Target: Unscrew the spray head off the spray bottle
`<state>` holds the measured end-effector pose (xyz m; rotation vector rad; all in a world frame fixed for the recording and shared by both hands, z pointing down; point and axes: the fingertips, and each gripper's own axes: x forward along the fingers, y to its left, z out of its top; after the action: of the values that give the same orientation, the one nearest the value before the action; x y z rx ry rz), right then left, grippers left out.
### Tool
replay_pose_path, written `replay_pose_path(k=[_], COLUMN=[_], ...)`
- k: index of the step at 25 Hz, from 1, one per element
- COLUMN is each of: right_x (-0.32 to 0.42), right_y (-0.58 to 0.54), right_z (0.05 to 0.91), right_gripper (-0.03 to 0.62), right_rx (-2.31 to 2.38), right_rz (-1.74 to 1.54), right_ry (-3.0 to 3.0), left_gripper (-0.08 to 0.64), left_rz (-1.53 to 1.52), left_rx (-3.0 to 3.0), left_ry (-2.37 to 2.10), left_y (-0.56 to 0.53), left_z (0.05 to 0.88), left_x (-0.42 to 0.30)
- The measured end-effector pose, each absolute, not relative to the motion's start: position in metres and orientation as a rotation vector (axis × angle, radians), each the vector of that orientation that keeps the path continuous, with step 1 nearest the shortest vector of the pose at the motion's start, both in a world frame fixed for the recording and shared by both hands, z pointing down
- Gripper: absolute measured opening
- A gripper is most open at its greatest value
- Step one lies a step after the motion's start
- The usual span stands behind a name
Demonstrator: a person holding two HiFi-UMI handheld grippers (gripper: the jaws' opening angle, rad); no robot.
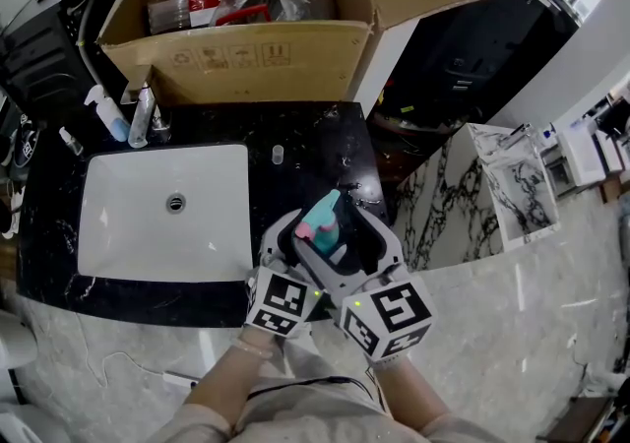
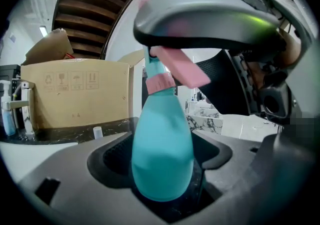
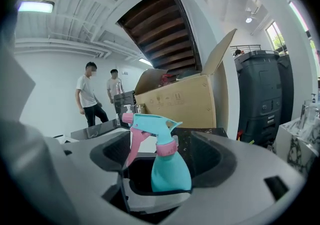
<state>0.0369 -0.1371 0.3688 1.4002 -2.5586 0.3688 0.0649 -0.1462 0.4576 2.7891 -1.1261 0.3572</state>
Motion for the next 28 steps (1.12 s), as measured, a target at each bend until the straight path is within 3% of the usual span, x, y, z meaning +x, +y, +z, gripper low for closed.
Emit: replay_pose_path(k=[7,23,28], right_x=[0.049,0.063,0.072], right_y=[-0.128,-0.119,-0.12], right_z=[0.365,0.354,0.355], right_gripper=[0.354,0.173,0.076], right_rx=[1.367,1.298,1.311], right_rz=[0.408,0.428,0.39], right_ry=[-2.616,-2.759,-2.74], left_gripper=[0.368,0.368,0.368], left_rz=[0.354,0.348,0.349], left_rx=[2.787,2.788,2.789], left_ry=[-1.121,-1.117,-1.118], left_y=[-0.146,-0.146,-0.146], left_z=[0.458,0.458,0.459], left_x=[0.064,0.064,0.064])
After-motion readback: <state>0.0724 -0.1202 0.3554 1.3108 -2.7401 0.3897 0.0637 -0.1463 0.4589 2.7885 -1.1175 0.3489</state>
